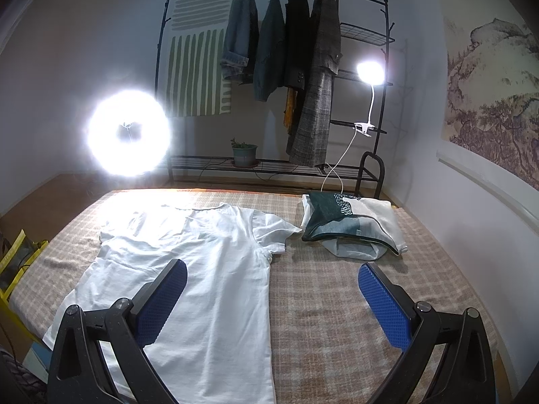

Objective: Fold small clothes

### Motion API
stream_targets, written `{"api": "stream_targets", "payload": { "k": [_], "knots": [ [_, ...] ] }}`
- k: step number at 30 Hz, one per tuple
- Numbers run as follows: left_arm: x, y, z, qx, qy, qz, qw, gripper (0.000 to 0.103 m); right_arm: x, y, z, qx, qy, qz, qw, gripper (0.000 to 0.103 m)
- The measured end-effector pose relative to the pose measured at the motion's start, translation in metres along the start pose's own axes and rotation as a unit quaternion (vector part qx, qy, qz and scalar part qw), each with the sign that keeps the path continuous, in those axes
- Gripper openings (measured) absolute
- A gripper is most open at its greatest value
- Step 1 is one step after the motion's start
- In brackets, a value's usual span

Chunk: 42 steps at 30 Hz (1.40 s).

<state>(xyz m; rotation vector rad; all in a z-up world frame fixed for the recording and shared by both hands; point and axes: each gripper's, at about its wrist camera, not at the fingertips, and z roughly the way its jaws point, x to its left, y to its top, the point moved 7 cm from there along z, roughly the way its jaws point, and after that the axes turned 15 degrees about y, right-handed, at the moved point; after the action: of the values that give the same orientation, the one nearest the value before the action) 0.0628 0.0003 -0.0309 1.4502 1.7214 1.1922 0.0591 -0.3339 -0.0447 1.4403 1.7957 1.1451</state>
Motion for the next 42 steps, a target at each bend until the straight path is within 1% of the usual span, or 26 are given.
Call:
{"api": "stream_targets", "payload": {
  "k": [34, 37, 40, 41, 42],
  "knots": [
    [0.003, 0.002, -0.002, 0.0, 0.001, -0.001, 1.0, 0.103, 0.003, 0.002, -0.001, -0.003, -0.001, -0.001, 1.0, 0.103],
    [0.005, 0.0, 0.001, 0.004, 0.007, -0.001, 1.0, 0.103, 0.007, 0.004, 0.001, -0.003, 0.008, 0.005, 1.0, 0.103],
    [0.011, -0.015, 0.015, 0.017, 0.012, -0.006, 0.9998, 0.103, 0.016, 0.009, 0.007, 0.002, 0.031, 0.009, 0.999, 0.103],
    [0.012, -0.016, 0.018, 0.013, 0.011, -0.014, 0.9998, 0.103, 0.02, 0.011, 0.01, 0.002, 0.04, 0.01, 0.999, 0.103],
    [0.019, -0.021, 0.022, 0.017, 0.015, -0.021, 0.9995, 0.103, 0.023, 0.014, 0.012, 0.002, 0.048, 0.01, 0.999, 0.102]
  ]
}}
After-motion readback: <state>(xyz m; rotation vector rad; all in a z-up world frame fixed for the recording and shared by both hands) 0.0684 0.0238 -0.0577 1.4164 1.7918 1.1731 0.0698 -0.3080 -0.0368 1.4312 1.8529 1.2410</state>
